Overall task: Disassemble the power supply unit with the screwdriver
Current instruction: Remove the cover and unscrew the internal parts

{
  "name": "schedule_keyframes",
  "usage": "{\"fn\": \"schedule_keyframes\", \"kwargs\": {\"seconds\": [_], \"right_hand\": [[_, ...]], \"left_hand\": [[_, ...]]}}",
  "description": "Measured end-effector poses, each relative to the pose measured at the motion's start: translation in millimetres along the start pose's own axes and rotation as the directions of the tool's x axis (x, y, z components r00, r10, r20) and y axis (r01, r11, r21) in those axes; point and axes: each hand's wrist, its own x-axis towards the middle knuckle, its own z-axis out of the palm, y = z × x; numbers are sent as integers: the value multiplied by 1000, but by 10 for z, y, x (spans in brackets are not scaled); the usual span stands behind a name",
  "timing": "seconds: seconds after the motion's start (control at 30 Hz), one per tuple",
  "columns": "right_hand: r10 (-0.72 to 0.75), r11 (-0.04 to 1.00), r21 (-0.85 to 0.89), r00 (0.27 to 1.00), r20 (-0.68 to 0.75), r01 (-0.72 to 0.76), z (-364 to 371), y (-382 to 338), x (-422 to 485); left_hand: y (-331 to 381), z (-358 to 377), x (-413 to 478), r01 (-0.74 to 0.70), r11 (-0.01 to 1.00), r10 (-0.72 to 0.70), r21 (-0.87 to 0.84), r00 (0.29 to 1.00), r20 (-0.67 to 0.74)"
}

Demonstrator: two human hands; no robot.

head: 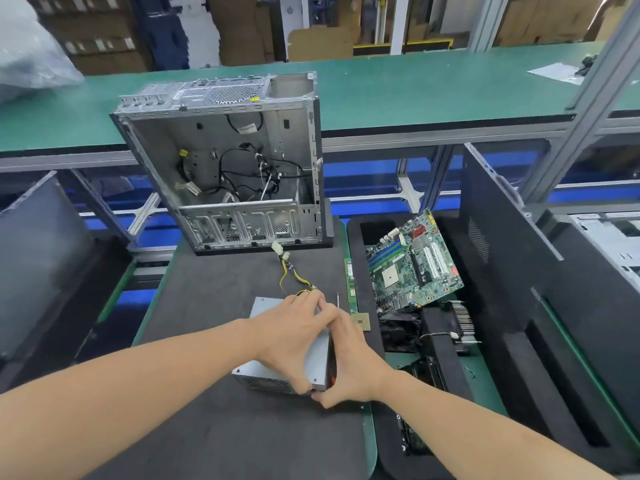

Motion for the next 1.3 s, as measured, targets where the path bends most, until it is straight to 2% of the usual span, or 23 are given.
{"fn": "schedule_keyframes", "kwargs": {"seconds": [0.13,0.47,0.63,0.87,0.97,1.07,1.17,1.23,1.3], "right_hand": [[0,996,-87,1000,-4,0,18,40,39],[-53,991,-125,997,-55,46,73,44,35],[-33,983,-184,998,-59,21,101,62,46],[19,973,-229,1000,-20,-23,112,55,47],[24,970,-242,1000,-2,-24,53,5,40],[30,943,-333,998,52,-11,-54,-74,26],[40,893,-450,998,44,-16,-151,-240,17],[31,843,-537,999,44,-3,-154,-417,88],[16,788,-615,998,64,27,-99,-638,240]], "left_hand": [[-22,-1,10,6,1000,-6,28,1000,5],[-2,-51,71,-9,997,4,72,997,75],[-1,-10,38,1,996,-6,88,998,59],[9,-69,92,-37,991,20,127,991,133],[-30,-44,42,-38,997,32,65,995,91],[-154,44,-89,-34,999,33,16,999,29],[-361,253,-397,64,997,-67,-33,996,-66],[-525,426,-640,126,972,-152,-196,981,-124],[-636,571,-823,135,899,-218,-417,963,-158]]}}
